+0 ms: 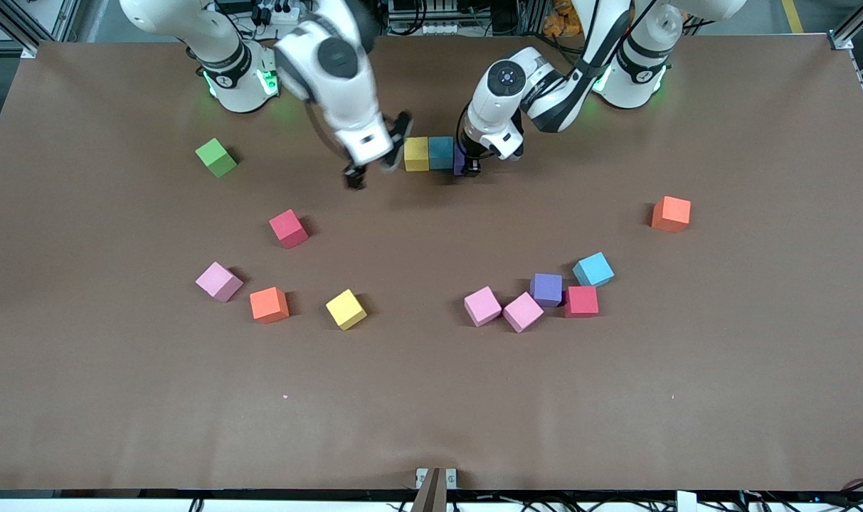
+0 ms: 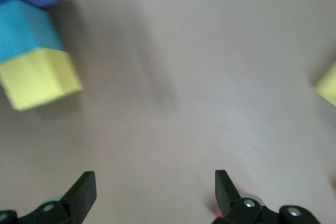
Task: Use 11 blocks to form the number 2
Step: 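Move the right gripper to the red cube and grasp it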
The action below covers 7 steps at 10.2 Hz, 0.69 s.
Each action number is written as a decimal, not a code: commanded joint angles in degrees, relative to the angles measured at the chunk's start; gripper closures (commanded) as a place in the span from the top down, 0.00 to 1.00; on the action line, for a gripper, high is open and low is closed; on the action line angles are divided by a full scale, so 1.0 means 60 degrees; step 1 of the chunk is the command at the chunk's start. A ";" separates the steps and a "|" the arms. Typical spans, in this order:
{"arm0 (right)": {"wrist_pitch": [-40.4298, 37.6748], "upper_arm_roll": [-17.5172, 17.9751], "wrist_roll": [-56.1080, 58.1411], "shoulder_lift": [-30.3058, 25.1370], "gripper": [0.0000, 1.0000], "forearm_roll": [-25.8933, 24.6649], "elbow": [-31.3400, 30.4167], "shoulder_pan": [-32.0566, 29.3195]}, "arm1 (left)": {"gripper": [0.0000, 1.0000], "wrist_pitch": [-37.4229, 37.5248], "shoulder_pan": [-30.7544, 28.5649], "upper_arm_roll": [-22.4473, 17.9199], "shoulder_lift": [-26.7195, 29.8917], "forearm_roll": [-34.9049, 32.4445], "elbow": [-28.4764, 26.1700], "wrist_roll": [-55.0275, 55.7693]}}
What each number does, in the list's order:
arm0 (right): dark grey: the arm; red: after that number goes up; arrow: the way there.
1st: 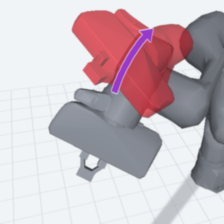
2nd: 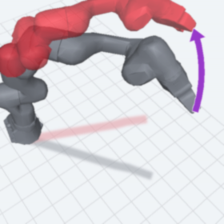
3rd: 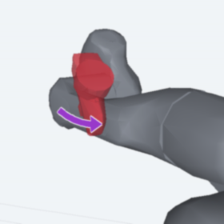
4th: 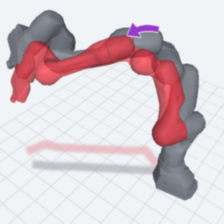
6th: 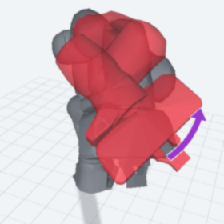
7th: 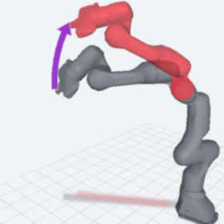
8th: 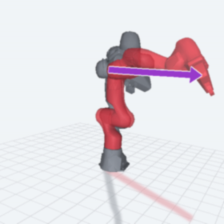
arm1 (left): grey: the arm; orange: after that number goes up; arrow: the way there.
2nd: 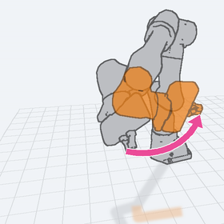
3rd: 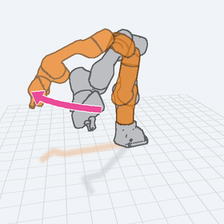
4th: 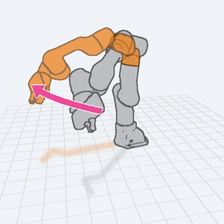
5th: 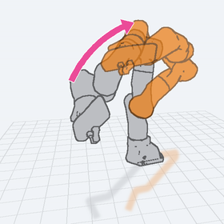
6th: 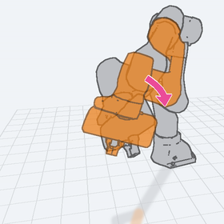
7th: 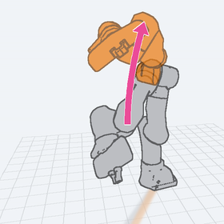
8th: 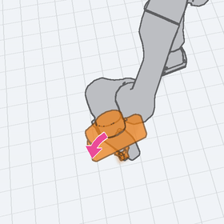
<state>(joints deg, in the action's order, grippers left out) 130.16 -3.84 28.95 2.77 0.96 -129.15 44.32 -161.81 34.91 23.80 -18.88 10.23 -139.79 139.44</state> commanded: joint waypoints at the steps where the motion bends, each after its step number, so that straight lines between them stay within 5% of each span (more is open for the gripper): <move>1: -0.0116 0.0099 0.0302 0.0063 1.00 0.0016 0.0312 -0.1901 | 0.19 -0.0147 0.0084 0.0002 0.0042 -0.0065 -0.0125 0.0182; 3: -0.0029 0.0099 0.0141 0.0458 1.00 0.0031 0.0475 -0.3090 | 0.19 -0.0147 0.0172 0.0002 0.0042 -0.0065 -0.0111 0.0342; 7: 0.0278 0.0113 -0.0533 0.0301 1.00 0.0045 -0.0429 -0.3445 | 0.19 -0.0147 0.0260 0.0002 -0.0002 -0.0065 -0.0096 0.0387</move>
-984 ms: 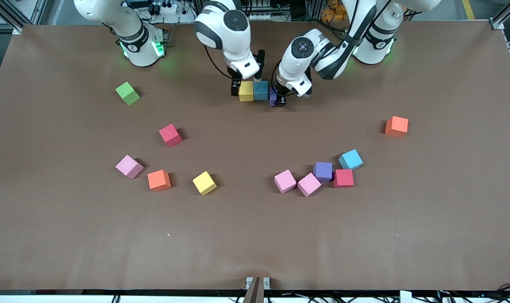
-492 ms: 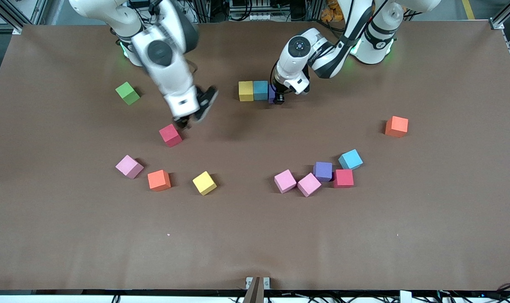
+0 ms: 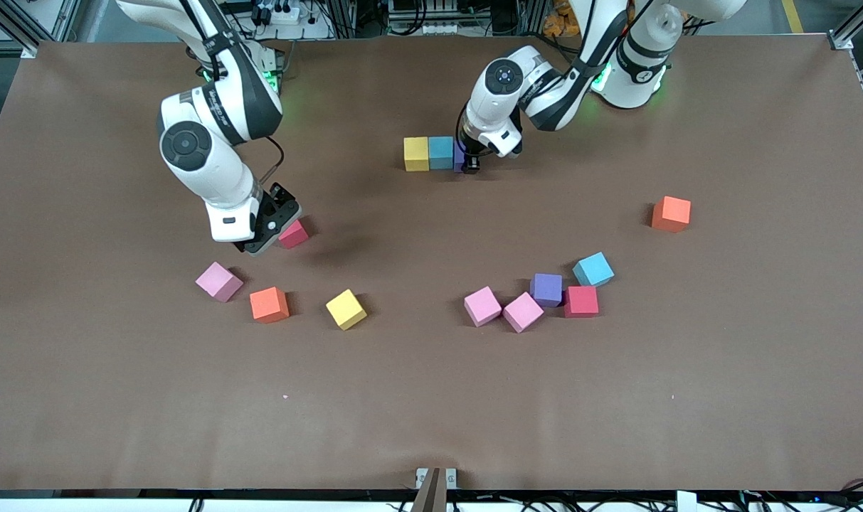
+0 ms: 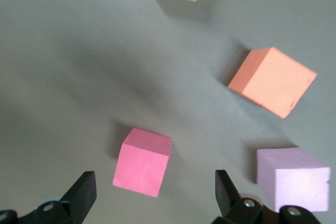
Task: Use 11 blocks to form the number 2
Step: 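Move the right gripper to the red cube and grasp it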
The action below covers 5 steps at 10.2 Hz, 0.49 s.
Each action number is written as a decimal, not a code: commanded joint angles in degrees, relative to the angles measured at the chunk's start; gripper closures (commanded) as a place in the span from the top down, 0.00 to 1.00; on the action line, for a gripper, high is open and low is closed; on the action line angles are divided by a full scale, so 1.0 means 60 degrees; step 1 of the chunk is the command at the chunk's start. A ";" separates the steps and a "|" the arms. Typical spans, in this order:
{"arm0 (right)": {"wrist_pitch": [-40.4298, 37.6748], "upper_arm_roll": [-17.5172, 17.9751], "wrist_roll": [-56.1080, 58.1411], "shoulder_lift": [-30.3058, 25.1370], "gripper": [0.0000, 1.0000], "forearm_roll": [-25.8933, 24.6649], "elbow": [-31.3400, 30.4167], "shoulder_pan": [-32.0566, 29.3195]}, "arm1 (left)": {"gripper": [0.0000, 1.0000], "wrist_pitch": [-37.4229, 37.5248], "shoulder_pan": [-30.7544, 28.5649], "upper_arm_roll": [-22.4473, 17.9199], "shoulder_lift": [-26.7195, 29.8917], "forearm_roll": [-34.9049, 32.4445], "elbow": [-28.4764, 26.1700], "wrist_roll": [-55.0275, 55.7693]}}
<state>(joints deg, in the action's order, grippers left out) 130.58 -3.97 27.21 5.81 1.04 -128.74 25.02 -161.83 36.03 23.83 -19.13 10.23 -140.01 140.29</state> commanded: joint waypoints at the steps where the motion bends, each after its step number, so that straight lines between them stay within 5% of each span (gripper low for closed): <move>1: 0.0513 0.0134 -0.0475 -0.0367 1.00 0.0176 -0.0893 -0.0273 | 0.19 -0.0142 0.0162 -0.0001 0.0053 -0.0064 -0.0073 0.0262; 5: 0.1714 0.0163 -0.1877 -0.0296 1.00 0.0632 -0.1774 -0.0099 | 0.19 -0.0142 0.0236 -0.0001 0.0039 -0.0064 -0.0146 0.0247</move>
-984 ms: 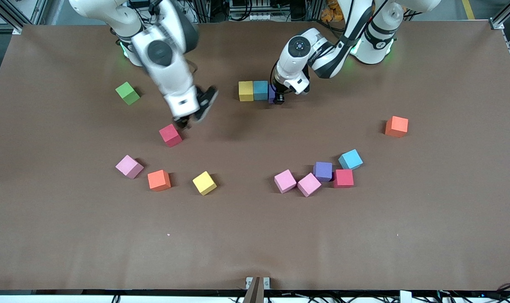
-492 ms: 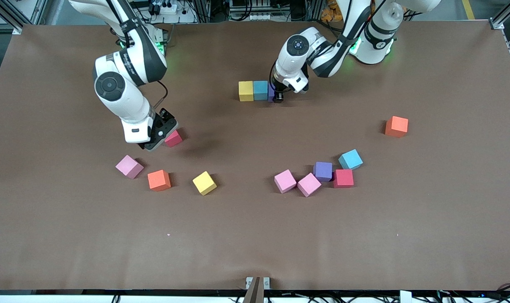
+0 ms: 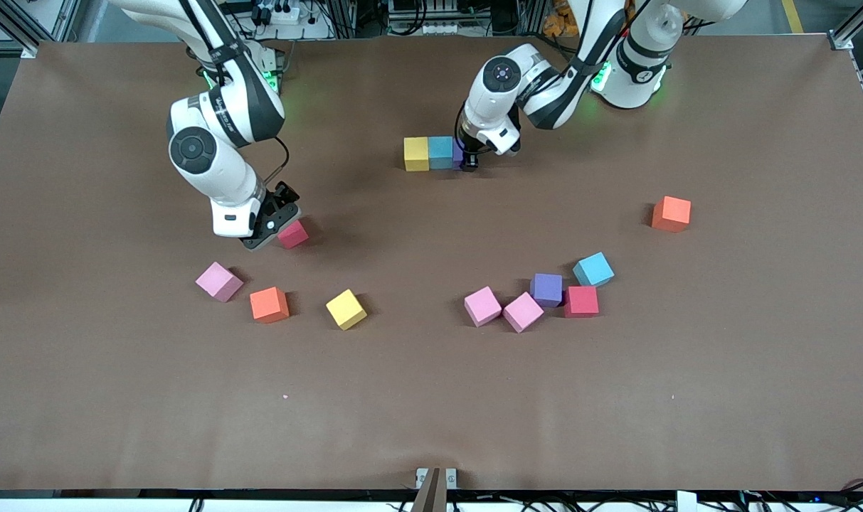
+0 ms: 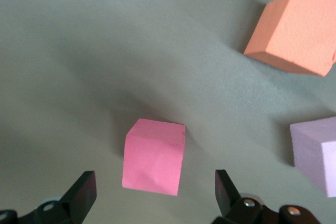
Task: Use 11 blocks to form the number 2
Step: 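Move the right gripper to the red cube and grasp it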
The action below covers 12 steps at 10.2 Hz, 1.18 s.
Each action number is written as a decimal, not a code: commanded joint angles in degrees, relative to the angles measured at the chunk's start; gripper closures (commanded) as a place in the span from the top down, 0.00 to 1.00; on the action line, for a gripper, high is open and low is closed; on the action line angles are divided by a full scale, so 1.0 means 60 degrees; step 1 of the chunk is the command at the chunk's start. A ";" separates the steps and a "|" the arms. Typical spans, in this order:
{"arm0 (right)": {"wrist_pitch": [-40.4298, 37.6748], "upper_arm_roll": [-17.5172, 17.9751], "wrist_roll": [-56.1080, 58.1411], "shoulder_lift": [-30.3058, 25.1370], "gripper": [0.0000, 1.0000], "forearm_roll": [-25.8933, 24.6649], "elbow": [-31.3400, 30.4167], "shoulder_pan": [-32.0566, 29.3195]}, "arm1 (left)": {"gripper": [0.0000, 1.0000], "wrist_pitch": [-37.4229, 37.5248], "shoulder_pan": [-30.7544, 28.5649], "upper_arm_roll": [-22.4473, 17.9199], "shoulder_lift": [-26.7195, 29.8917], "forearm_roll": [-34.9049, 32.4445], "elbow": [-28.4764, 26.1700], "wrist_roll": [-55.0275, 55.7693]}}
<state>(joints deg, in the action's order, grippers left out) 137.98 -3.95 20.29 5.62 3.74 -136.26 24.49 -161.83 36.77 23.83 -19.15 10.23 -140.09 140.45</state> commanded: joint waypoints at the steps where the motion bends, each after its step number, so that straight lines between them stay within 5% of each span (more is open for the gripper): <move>1: 0.0558 0.0160 -0.1165 -0.0262 1.00 0.0182 -0.0639 0.0324 | 0.19 -0.0143 0.0184 -0.0002 0.0043 -0.0065 -0.0177 0.0219; 6: 0.1583 0.0145 -0.1214 0.0030 1.00 0.0182 -0.1256 0.0371 | 0.22 -0.0143 0.0200 -0.0002 -0.0044 -0.0065 -0.0090 0.0204; 7: 0.1758 0.0145 -0.1199 0.0132 1.00 0.0167 -0.1255 0.0327 | 0.37 -0.0143 0.0185 -0.0016 -0.0059 -0.0079 -0.0075 0.0204; 8: 0.2006 0.0145 -0.1199 0.0307 1.00 0.0167 -0.1241 0.0312 | 0.99 -0.0128 0.0185 -0.0017 -0.0045 -0.0166 -0.0089 0.0117; 12: 0.2798 0.0116 -0.1097 0.0982 1.00 0.0123 -0.1168 0.0225 | 1.00 -0.0040 0.0170 0.0013 0.0364 -0.0226 -0.0046 0.0072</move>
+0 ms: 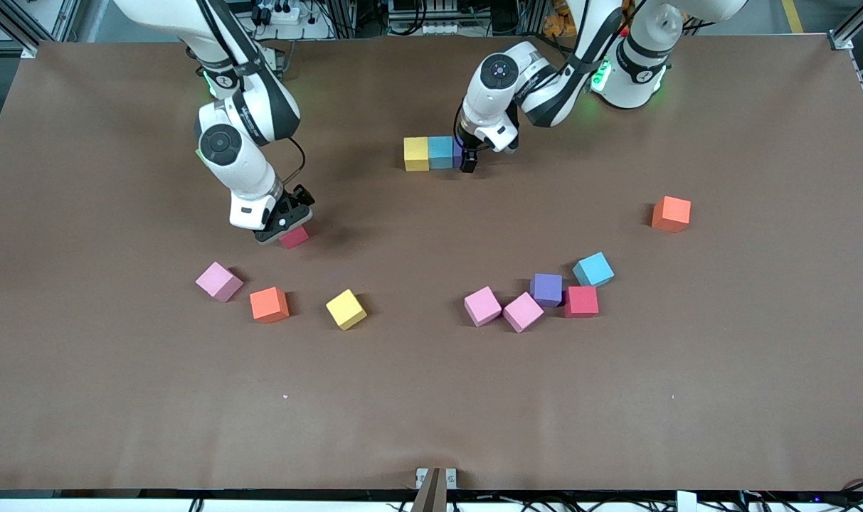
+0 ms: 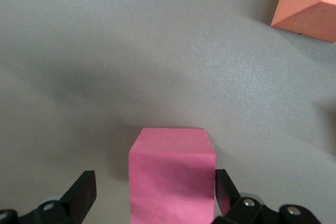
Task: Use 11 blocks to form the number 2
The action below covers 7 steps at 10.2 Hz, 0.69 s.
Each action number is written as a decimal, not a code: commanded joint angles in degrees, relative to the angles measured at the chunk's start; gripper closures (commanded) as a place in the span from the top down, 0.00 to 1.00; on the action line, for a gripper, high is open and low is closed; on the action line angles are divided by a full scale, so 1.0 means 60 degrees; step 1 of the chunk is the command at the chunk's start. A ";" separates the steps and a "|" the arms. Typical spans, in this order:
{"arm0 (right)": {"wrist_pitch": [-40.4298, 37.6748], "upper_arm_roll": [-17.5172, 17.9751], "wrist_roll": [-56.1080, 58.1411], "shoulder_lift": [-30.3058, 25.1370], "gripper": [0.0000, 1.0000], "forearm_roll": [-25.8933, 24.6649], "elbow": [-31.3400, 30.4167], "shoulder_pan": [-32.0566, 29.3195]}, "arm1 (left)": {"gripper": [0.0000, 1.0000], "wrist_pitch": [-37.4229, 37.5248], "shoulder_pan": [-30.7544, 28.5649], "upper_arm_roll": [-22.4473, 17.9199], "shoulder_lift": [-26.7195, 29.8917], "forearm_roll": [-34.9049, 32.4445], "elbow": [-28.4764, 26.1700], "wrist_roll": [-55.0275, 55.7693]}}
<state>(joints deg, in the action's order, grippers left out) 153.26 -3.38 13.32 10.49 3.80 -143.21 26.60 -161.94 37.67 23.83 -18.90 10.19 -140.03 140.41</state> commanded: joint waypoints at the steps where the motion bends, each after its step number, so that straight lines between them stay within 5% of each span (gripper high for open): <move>1: 0.0282 0.0021 0.0079 0.0229 1.00 0.0042 -0.0009 -0.0272 | 1.00 -0.0022 0.0021 0.0026 0.0497 -0.0219 0.0002 0.0080; 6: 0.0282 0.0036 0.0124 0.0507 0.97 0.0041 0.0020 -0.0537 | 1.00 0.1978 -0.0125 0.0495 0.1332 -0.0219 0.1113 -0.0282; 7: 0.0282 0.0036 0.0022 0.0507 0.47 0.0070 0.0020 -0.0537 | 1.00 0.2565 -0.0387 0.0481 0.1536 -0.0219 0.1348 -0.0880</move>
<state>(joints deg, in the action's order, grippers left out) 154.45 -3.65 13.50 13.07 3.77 -143.17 24.39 -151.76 37.43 26.63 -11.85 10.13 -133.81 138.41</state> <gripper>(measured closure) 0.026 0.000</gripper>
